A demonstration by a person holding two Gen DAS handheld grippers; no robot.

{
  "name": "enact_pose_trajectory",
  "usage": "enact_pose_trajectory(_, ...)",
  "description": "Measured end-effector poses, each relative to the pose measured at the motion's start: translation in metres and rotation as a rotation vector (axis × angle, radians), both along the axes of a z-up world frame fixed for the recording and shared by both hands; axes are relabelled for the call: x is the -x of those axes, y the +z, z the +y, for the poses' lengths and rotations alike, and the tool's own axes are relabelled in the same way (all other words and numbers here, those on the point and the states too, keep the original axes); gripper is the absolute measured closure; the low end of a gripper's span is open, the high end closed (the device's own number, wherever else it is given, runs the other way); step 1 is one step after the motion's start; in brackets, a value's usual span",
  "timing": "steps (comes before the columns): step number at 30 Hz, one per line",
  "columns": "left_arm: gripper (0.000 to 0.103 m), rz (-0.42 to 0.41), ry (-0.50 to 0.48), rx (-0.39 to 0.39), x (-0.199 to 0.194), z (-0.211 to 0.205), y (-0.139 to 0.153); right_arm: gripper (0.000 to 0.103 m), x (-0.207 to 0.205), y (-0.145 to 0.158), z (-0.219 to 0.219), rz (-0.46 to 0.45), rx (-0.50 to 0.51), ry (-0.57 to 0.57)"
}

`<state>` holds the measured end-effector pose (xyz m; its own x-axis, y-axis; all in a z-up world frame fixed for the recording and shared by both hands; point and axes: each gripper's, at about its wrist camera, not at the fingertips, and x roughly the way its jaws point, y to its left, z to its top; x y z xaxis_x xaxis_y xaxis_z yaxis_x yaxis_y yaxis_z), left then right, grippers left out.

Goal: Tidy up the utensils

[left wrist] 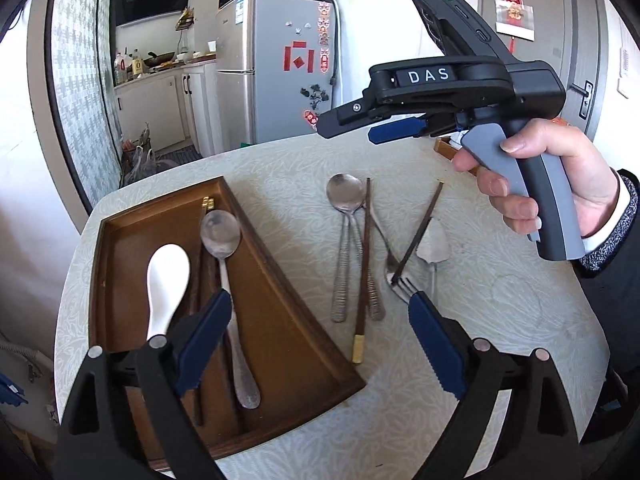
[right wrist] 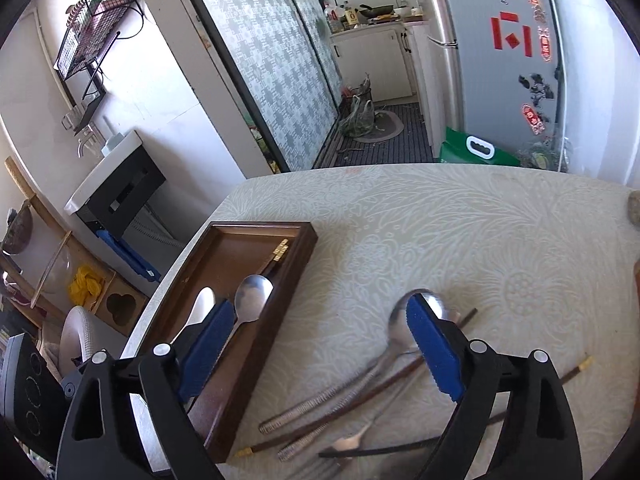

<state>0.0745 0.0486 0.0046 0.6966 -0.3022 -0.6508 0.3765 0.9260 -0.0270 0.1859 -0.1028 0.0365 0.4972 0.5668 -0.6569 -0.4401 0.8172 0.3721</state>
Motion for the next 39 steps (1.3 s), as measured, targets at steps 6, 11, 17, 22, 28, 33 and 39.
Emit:
enact_pose_trajectory(6,0.006,-0.008,-0.037,-0.009,-0.006,-0.031,0.002,0.011,0.004,-0.002,-0.044,0.006,0.002,-0.052)
enact_pose_trajectory(11,0.005,0.002,-0.053,-0.002,-0.017,-0.046,-0.001,0.005,-0.001,-0.017,-0.07,0.043,0.003,-0.109)
enact_pose_trajectory(17,0.003,0.032,-0.091,-0.016,-0.033,-0.058,-0.013,0.005,-0.006,-0.04,-0.084,0.083,-0.009,-0.132)
enact_pose_trajectory(22,0.007,0.051,-0.123,-0.065,-0.043,-0.066,-0.023,0.034,-0.011,-0.054,-0.082,0.115,-0.036,-0.135)
enact_pose_trajectory(28,0.055,0.125,-0.07,-0.062,-0.066,-0.059,-0.036,0.05,-0.014,-0.063,-0.076,0.127,-0.051,-0.117)
enact_pose_trajectory(33,0.067,0.169,-0.065,-0.066,-0.077,-0.057,-0.042,0.052,-0.014,-0.066,-0.074,0.13,-0.057,-0.104)
enact_pose_trajectory(39,0.077,0.179,-0.076,-0.107,-0.081,-0.065,-0.05,0.052,-0.014,-0.069,-0.073,0.132,-0.058,-0.096)
